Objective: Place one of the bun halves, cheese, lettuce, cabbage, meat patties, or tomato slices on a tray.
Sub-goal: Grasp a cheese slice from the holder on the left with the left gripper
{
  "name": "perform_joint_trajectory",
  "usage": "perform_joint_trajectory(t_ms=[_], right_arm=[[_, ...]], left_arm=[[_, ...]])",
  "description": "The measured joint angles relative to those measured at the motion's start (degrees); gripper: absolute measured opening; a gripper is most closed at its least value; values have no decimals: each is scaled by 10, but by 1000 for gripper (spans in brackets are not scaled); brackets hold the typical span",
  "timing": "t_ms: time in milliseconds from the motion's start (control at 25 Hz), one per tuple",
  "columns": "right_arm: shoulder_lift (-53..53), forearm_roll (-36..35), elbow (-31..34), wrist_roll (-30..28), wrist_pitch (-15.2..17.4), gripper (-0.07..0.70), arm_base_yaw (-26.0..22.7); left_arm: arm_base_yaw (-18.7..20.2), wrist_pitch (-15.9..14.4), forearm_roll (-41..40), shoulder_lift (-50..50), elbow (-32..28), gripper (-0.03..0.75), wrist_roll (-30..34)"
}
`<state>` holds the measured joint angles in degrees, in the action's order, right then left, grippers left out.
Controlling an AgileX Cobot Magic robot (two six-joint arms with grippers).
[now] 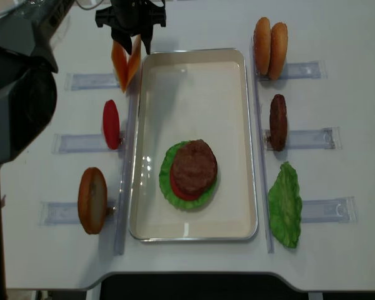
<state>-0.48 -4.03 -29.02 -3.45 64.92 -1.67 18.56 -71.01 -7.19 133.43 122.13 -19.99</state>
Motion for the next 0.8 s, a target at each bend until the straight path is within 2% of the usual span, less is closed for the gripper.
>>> perform_joint_trajectory(t_ms=[800], right_arm=[[0,0,0,0,0,440,0]], left_arm=[[0,0,18,0,0,345,13]])
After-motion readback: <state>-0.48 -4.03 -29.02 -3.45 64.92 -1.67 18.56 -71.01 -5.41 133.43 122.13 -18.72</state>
